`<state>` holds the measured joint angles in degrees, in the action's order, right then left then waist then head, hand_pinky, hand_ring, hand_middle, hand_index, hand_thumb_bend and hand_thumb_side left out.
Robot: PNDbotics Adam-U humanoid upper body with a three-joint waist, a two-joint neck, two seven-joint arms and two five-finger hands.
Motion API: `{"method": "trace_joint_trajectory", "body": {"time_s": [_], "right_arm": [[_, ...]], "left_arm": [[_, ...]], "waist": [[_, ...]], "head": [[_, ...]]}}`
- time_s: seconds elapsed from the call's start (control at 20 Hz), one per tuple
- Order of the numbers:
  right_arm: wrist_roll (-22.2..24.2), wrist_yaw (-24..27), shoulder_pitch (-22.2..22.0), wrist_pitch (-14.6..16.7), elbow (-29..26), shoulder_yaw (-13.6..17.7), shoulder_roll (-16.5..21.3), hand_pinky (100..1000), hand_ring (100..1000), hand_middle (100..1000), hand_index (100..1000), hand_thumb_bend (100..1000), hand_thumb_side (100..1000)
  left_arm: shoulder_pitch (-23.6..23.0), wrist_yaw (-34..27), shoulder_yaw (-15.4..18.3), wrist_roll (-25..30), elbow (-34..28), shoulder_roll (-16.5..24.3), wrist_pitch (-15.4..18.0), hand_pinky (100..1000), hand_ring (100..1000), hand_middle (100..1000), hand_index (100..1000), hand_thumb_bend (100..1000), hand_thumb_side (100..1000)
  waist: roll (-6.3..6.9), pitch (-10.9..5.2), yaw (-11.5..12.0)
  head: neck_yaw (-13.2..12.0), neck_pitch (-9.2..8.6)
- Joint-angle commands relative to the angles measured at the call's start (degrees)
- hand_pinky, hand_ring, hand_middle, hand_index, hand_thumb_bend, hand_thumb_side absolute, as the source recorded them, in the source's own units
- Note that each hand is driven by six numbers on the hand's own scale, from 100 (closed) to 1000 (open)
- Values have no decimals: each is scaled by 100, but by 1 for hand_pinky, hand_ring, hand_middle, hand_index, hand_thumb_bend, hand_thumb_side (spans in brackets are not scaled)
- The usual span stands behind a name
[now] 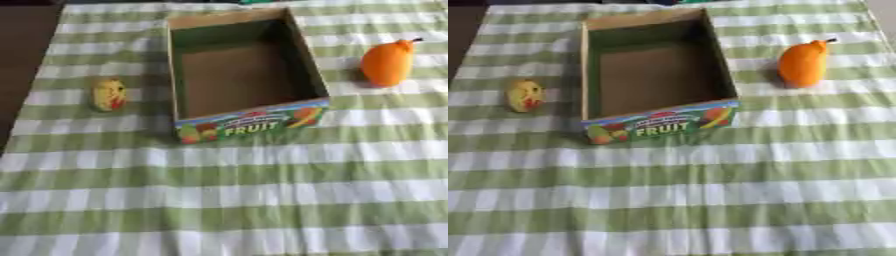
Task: Pick up objects on the table and place them in the box.
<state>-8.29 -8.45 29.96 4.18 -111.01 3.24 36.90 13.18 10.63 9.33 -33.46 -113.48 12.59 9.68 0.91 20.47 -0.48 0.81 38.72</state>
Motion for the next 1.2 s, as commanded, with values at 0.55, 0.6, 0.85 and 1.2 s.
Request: {"method": "trace_joint_trajectory", "body": {"time_s": [0.55,0.6,0.85,1.2], "right_arm": [[1047,-1095,1593,-530,1450,-792,1535,763,858,806,916,100,1000],[1129,-1177,1689,-498,1584,-846,1546,768,866,819,922,100,1000],[1551,-1599,2122,-345,2269,-1213,1548,781,882,831,937,100,1000],[2157,-2206,2649,13,3256,-1447,1297,803,904,862,950,100,1000]], "left_arm": [[-58,1,-54,74,-111,191,-33,615,640,699,821,100,943],[-64,1,-55,74,-111,199,-34,615,640,699,821,100,943],[-63,-6,-76,93,-111,237,-38,615,641,699,821,100,935],[-89,-4,-102,132,-111,260,-50,614,641,699,821,100,939]], "waist": [[-36,-247,28],[-37,-254,24],[-59,-282,-8],[-57,-281,17]], "head": [[88,60],[89,64],[103,36],[114,21]]}}
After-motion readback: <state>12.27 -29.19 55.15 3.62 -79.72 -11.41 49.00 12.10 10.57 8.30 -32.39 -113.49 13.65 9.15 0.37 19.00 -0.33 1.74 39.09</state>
